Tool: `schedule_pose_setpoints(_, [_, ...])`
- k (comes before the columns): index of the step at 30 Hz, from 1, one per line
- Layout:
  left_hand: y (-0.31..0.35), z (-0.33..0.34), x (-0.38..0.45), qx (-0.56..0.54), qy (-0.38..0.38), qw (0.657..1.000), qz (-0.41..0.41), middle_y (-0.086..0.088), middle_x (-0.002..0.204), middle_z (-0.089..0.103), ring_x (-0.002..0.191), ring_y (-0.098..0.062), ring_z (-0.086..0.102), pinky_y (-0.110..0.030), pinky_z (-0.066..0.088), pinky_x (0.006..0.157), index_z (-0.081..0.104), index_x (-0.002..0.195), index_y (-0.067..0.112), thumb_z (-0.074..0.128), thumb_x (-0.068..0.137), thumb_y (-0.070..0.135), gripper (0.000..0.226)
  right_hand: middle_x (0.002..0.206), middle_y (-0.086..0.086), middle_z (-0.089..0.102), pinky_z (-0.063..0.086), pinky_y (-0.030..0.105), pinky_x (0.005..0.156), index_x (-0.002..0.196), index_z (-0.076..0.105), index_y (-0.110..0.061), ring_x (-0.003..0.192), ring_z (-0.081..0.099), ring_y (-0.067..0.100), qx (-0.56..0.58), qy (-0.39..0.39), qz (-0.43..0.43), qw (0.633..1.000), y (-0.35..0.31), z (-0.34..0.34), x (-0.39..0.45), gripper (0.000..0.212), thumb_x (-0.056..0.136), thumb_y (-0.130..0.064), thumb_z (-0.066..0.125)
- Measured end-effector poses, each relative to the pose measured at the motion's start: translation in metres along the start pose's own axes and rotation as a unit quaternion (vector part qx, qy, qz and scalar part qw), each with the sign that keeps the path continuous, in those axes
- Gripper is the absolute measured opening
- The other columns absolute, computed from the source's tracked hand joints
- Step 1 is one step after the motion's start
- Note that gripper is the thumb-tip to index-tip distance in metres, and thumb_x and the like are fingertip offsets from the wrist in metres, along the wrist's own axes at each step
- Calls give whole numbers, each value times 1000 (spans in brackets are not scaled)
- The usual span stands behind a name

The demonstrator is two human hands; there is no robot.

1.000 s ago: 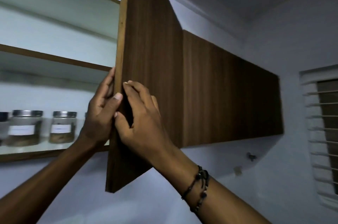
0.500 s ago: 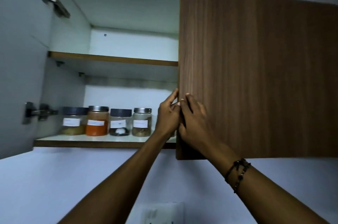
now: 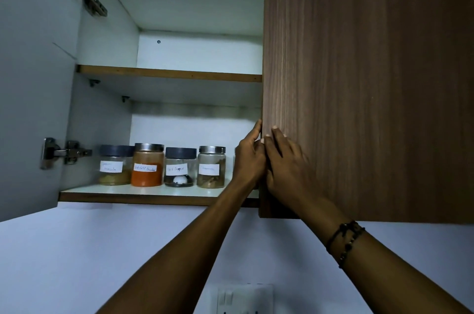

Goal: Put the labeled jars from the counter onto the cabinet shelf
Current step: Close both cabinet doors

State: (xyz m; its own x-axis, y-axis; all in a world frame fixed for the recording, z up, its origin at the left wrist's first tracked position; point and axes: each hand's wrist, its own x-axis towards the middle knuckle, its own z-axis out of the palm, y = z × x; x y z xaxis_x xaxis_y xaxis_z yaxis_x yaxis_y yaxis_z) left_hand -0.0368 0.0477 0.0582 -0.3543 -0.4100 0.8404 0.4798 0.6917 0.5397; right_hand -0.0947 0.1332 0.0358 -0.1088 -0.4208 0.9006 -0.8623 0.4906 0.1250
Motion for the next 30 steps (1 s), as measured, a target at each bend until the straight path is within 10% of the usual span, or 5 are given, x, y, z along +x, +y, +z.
schedule_pose_setpoints(10, [1,-1,-4,45,-9,999,29,-4,150,51,133,-19,55,-41,46,112,36,153,16,44,105,9,50,161,15,20,26,43,116,151,30,-9,145,25,34,-1,-20,-8,1000,1,-2,-3,70,89,-22,60])
schedule_pose_setpoints(15, [2,-9,-13,93,-28,994,56,5,136,62,114,-4,62,-20,50,100,50,144,18,50,99,8,45,163,9,9,20,43,119,153,20,-12,149,10,31,41,-75,1,996,-7,-16,-2,80,86,-23,63])
schedule_pose_setpoints(30, [74,-178,-59,301,93,945,90,-2,146,55,134,-18,51,-45,42,112,46,146,15,56,95,16,52,158,6,29,32,41,114,148,34,-11,144,26,25,218,-7,-161,963,-156,-72,19,71,82,-16,59])
